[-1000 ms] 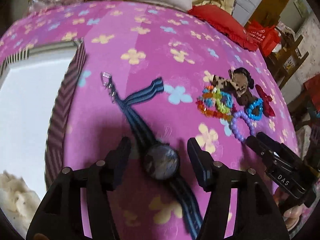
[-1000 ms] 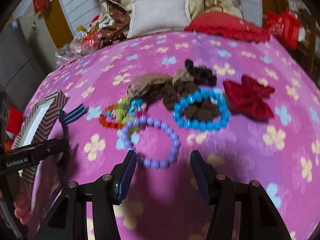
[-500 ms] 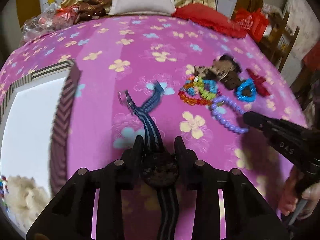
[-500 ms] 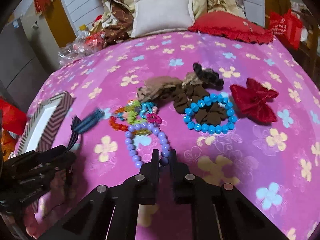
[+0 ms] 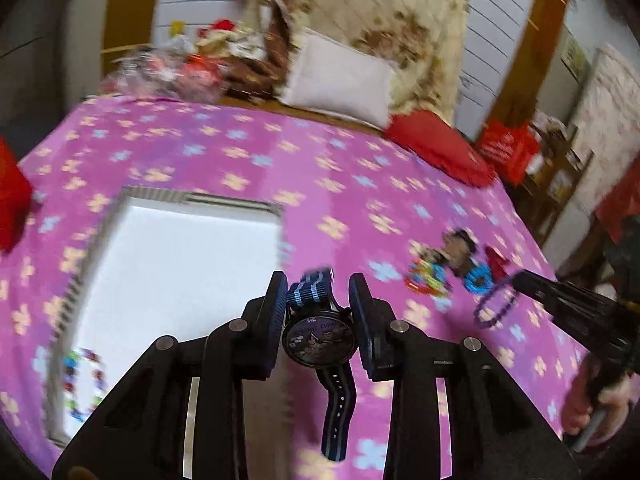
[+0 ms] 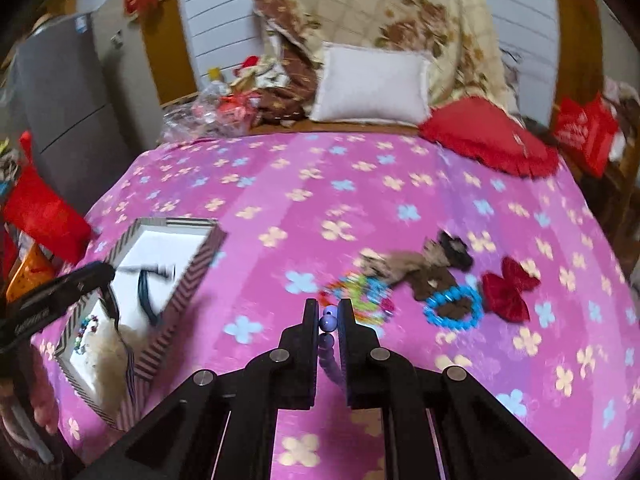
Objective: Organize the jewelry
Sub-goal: 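Lower the watch into the box with the left gripper while the right drops the purple bracelet in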
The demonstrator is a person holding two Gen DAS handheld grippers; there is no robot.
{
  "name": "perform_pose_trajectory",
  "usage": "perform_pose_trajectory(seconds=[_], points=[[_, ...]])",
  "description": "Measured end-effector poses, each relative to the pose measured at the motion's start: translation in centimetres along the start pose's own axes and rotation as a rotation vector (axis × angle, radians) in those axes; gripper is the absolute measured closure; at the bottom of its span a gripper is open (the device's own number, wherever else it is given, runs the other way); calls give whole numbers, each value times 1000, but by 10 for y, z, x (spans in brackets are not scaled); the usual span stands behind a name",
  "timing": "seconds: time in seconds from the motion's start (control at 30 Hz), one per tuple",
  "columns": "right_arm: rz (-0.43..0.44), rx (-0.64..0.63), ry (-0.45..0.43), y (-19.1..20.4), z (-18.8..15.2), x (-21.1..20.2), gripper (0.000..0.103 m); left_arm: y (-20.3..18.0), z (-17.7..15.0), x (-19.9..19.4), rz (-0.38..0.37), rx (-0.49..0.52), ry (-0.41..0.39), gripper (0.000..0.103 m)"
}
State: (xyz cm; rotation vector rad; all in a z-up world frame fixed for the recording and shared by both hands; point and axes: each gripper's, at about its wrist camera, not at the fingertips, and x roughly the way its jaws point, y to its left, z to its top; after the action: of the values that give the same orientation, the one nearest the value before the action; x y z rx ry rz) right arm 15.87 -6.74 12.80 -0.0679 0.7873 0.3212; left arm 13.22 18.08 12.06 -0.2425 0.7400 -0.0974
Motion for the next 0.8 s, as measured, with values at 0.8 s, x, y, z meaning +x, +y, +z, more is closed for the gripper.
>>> perform_pose_trajectory(seconds=[0.8], points=[[180, -204, 236, 238, 14, 146, 94, 197, 7, 25, 150, -380, 43, 77]])
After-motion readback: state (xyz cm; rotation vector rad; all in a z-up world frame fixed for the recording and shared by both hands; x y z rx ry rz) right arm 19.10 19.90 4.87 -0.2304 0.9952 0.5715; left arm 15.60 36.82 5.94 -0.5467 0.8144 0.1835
